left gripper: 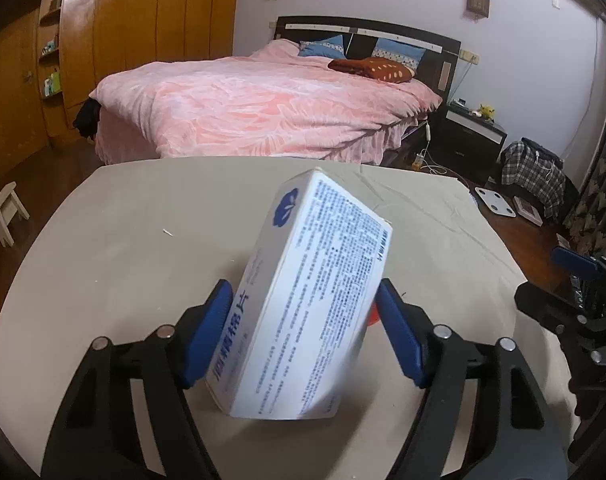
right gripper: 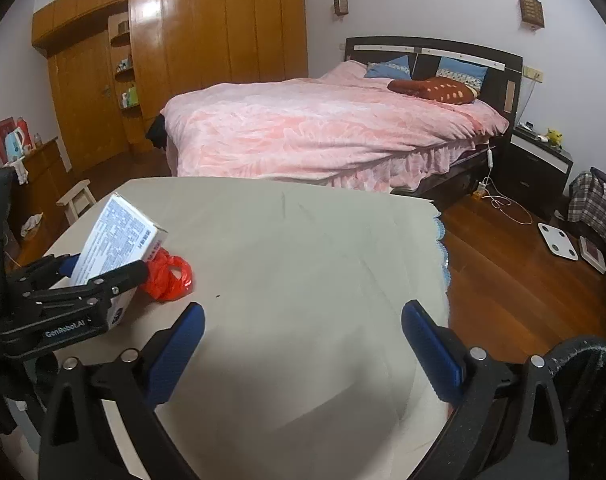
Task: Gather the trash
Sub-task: 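Grasp the red plastic bag with the right tool while the left tool holds the box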
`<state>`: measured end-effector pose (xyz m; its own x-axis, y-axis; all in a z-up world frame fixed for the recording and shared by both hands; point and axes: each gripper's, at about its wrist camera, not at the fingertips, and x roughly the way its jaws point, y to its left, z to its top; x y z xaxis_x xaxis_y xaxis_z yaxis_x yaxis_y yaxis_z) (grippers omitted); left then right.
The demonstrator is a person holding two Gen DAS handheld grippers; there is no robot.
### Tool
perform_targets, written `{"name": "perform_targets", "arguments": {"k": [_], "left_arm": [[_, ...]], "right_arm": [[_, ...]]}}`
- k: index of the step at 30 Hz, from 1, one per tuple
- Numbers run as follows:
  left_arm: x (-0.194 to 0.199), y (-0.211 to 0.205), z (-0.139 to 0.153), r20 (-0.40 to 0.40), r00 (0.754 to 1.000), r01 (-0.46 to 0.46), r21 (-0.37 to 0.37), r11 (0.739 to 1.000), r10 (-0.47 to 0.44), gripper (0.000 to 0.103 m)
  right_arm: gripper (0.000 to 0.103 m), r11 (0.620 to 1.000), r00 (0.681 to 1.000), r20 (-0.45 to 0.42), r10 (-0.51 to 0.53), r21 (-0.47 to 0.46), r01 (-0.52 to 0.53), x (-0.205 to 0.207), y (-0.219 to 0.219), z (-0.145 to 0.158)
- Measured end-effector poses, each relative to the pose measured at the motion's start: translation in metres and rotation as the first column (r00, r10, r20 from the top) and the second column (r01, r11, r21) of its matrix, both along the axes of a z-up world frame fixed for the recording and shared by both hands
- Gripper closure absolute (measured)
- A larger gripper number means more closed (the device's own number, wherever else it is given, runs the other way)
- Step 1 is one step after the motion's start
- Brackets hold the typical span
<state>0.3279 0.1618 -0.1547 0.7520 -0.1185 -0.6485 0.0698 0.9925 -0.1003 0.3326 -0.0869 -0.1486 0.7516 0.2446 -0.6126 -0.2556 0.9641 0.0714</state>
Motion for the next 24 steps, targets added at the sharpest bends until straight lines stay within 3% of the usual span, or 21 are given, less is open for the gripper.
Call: {"name": "perform_targets", "arguments": {"k": [15, 24], "left_arm": [[-0.035, 0.017, 0.021, 0.083, 0.993, -0.085, -0.002, 0.996, 0.084, 0.041], [-0.049, 0.055, 0.021, 0.076, 0.980, -0.189, 0.036, 0.981, 0.186, 0.041]], "right_arm": [[0.006, 1.000, 1.000, 0.009, 0.025, 0.016, -0.025, 0.000, 0.010, 0.003], [0.006, 0.994, 0.995, 0.029, 0.092, 0.048, -0.094, 0.008, 0.052, 0.004]]}}
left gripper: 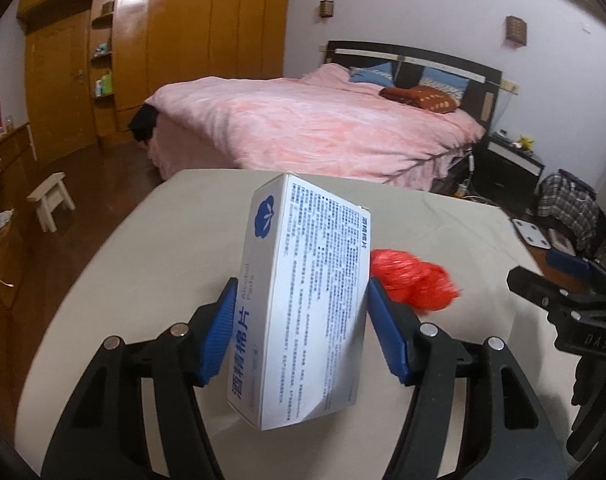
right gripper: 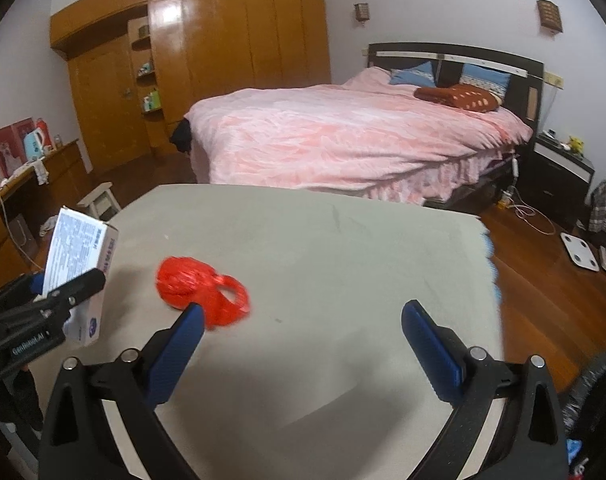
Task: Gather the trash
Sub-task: 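Grasp the red plastic bag with the right tool while the left tool holds the box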
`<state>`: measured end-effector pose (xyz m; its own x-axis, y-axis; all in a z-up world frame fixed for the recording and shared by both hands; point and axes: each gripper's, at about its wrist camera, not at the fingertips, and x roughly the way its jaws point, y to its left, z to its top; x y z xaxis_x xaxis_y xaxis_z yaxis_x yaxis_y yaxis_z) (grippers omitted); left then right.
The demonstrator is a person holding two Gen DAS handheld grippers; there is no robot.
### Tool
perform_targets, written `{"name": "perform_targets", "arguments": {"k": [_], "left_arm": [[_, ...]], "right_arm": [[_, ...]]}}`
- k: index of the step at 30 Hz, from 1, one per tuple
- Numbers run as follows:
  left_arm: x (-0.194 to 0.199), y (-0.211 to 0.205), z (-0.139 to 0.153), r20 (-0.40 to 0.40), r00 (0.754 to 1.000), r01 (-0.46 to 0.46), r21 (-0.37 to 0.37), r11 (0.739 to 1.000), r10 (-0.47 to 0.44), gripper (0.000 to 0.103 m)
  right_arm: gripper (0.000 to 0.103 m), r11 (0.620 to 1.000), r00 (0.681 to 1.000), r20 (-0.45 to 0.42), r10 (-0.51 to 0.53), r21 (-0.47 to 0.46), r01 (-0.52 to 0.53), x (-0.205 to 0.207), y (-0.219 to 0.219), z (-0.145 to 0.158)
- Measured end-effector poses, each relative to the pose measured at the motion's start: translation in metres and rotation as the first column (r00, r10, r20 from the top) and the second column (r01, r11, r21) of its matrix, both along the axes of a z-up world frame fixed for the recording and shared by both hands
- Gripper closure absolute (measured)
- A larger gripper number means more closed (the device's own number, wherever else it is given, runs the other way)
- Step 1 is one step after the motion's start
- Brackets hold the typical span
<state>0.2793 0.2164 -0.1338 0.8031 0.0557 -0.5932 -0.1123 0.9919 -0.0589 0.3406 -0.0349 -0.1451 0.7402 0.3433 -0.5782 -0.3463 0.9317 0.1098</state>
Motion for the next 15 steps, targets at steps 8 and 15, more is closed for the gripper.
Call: {"name": "perform_targets", "arguments": {"k": [8, 15], "left_arm": [[-0.004, 0.027, 0.005, 0.016, 0.999, -0.048, 0.018, 0.999, 0.048, 0.041], [-0.006, 0.041, 0.003, 0.017, 0.997, -0.070, 0.016, 0.997, 0.070, 0.042]], "right_arm": [[0.006, 0.998, 0.997, -0.045, 0.060, 0.012, -0.059, 0.024, 0.048, -0.015], [0.009, 0.996, 0.992, -0.084, 0.089, -0.008, -0.090, 0.036, 0.071, -0.023]]}}
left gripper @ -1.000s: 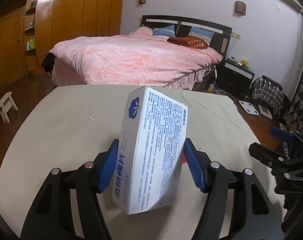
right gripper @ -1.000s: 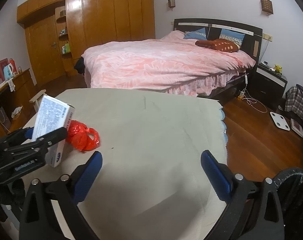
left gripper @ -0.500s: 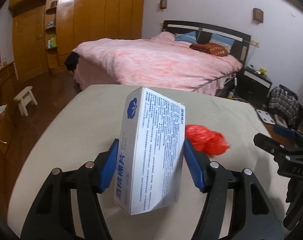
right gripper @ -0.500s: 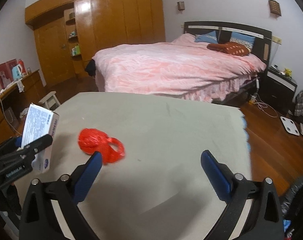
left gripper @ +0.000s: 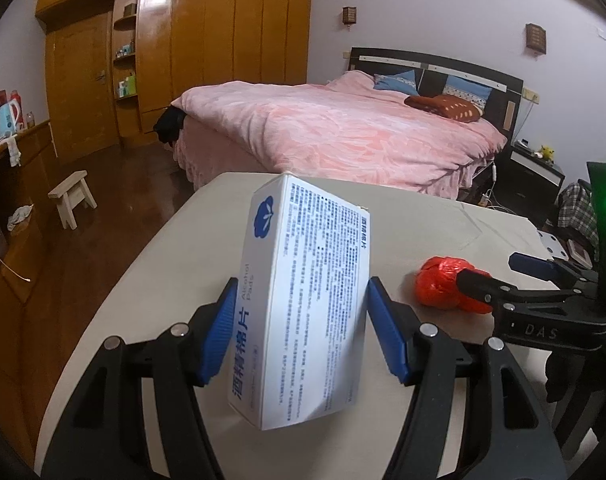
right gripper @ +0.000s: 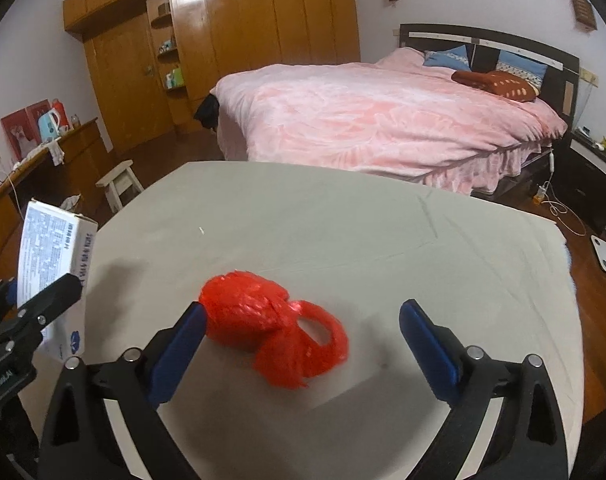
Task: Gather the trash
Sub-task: 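Grasp the red plastic bag with the right tool while the left tool holds the box, then carry the box and red bag over the bin and open both tools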
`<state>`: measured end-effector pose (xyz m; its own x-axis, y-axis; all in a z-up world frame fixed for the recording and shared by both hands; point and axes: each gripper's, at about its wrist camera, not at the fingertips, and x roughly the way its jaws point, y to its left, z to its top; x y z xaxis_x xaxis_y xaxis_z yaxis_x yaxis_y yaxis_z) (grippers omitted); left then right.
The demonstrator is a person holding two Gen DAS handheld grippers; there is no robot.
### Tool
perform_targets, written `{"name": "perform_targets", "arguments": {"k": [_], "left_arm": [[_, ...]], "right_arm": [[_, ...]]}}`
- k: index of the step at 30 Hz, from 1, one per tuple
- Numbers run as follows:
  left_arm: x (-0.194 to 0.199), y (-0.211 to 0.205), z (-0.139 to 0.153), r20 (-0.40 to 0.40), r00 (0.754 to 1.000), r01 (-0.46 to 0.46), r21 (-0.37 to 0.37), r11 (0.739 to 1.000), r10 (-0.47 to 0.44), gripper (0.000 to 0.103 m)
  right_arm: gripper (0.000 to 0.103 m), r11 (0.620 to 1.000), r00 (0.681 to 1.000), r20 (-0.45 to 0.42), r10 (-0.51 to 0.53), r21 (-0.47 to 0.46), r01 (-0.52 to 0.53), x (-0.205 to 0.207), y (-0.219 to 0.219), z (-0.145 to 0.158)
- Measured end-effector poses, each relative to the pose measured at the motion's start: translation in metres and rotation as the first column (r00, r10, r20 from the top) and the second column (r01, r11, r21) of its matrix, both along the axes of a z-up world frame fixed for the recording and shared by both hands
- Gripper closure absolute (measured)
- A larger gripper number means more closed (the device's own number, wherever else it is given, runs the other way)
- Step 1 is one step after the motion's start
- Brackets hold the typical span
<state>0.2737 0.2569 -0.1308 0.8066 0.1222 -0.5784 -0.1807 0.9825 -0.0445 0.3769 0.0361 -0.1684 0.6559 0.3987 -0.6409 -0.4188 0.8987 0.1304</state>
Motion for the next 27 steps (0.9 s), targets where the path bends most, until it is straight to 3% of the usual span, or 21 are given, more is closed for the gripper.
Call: {"name": "perform_targets", "arguments": {"k": [4, 7, 9, 11, 13, 27], "left_arm": [[0.000, 0.004, -0.002, -0.001, 1.000, -0.005, -0.009, 1.000, 0.005, 0.042], [0.000, 0.006, -0.002, 0.000, 1.000, -0.008, -0.012, 1.000, 0.008, 0.042], [0.000, 0.008, -0.002, 0.000, 1.000, -0.010, -0.014, 1.000, 0.010, 0.042], [0.000, 0.008, -0.002, 0.000, 1.000, -0.010, -0.014, 1.000, 0.010, 0.042], [0.000, 0.008, -0.002, 0.000, 1.000, -0.010, -0.014, 1.000, 0.010, 0.042], [-0.011, -0.012, 0.015, 0.042, 0.999, 0.030, -0.007, 1.000, -0.030, 0.042]], "right_arm": [[0.013, 0.999, 0.999, -0.026, 0.026, -0.018, -0.026, 0.003, 0.010, -0.004], [0.022, 0.998, 0.997, -0.054, 0.058, -0.033, -0.059, 0.005, 0.020, -0.009], [0.035, 0.995, 0.993, -0.081, 0.090, -0.045, -0.093, 0.004, 0.028, -0.014], [0.058, 0.991, 0.985, -0.121, 0.122, -0.034, -0.127, 0.002, 0.032, -0.019], [0.065, 0.991, 0.985, -0.116, 0.129, -0.026, -0.133, 0.000, 0.031, -0.018], [0.066, 0.993, 0.993, -0.041, 0.115, 0.029, -0.114, -0.030, -0.009, 0.021]]}}
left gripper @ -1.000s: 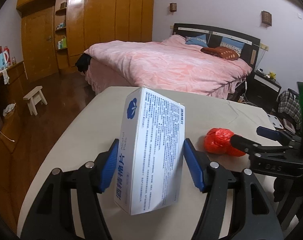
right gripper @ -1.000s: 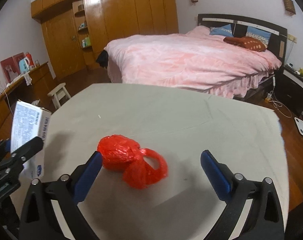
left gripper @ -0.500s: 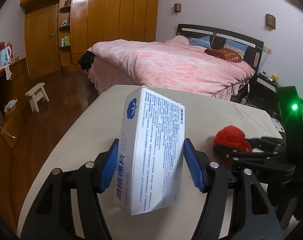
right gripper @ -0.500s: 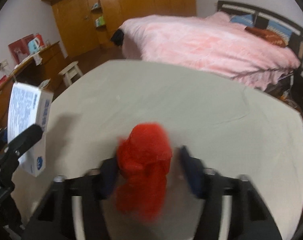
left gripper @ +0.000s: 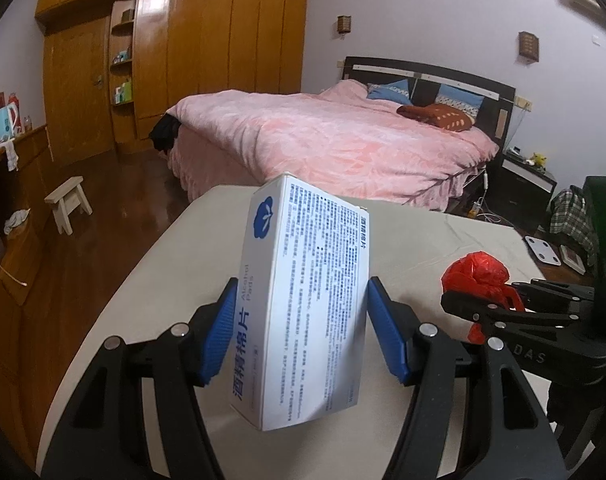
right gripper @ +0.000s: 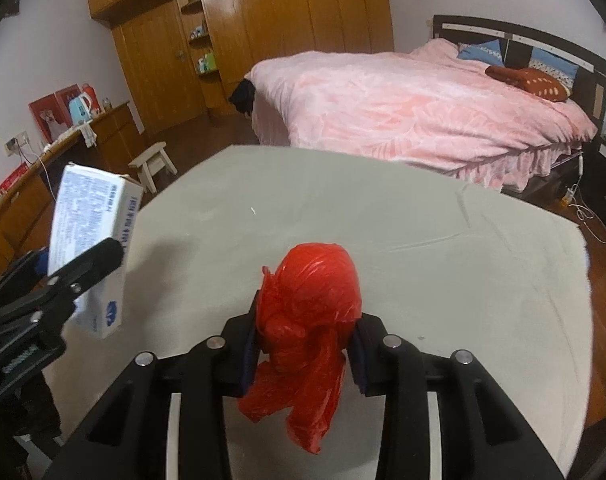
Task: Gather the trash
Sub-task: 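Carry the box and red bag over the bin and open both tools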
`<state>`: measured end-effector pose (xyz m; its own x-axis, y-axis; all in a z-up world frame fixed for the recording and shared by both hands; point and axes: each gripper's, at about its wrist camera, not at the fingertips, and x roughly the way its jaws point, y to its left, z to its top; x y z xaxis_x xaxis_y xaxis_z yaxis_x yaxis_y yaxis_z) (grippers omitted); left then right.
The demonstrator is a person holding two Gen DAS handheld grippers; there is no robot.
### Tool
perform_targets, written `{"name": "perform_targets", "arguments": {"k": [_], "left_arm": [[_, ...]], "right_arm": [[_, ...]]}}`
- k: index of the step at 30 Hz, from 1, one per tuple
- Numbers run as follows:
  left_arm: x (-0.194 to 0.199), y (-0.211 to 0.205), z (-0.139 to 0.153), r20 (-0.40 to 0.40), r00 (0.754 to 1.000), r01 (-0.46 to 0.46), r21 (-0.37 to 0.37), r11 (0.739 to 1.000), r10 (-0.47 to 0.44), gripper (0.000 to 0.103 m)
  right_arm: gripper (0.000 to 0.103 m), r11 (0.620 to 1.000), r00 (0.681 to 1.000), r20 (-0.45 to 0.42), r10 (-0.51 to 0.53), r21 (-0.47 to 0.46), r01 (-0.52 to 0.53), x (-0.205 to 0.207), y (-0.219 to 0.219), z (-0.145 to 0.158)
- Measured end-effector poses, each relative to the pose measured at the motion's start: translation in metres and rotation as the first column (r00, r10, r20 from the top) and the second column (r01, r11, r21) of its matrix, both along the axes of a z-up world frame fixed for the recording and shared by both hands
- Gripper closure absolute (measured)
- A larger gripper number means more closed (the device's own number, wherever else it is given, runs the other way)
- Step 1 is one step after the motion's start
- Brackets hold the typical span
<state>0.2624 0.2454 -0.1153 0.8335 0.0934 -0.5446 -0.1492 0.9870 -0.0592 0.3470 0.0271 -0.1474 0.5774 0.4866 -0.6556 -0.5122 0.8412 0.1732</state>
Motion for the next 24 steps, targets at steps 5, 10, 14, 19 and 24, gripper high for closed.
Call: {"name": "perform_targets", "arguments": {"k": [5, 10, 14, 19, 24], "left_arm": [[-0.008, -0.020, 0.012, 0.018, 0.999, 0.032, 0.001, 0.999, -0.032, 0.042], [-0.018, -0.040, 0.022, 0.035, 0.998, 0.058, -0.016, 0.998, -0.058, 0.042], [-0.026, -0.062, 0.034, 0.045, 0.995, 0.087, -0.019, 0.996, -0.086, 0.042], [-0.037, -0.087, 0.049, 0.056, 0.992, 0.115, -0.029, 0.993, -0.113, 0.042], [-0.050, -0.115, 0.063, 0.076, 0.986, 0.150, -0.029, 0.988, -0.148, 0.042]], "right_arm": [[0.066, 0.999, 0.999, 0.034, -0.032, 0.034, 0.031, -0.015, -0.023, 0.020], [0.066, 0.997, 0.995, 0.075, -0.063, 0.051, 0.059, -0.030, -0.047, 0.042], [0.066, 0.994, 0.991, 0.098, -0.088, 0.074, 0.081, -0.043, -0.069, 0.058], [0.066, 0.991, 0.986, 0.129, -0.110, 0.086, 0.099, -0.067, -0.093, 0.073], [0.066, 0.986, 0.980, 0.141, -0.143, 0.105, 0.129, -0.086, -0.122, 0.085]]}}
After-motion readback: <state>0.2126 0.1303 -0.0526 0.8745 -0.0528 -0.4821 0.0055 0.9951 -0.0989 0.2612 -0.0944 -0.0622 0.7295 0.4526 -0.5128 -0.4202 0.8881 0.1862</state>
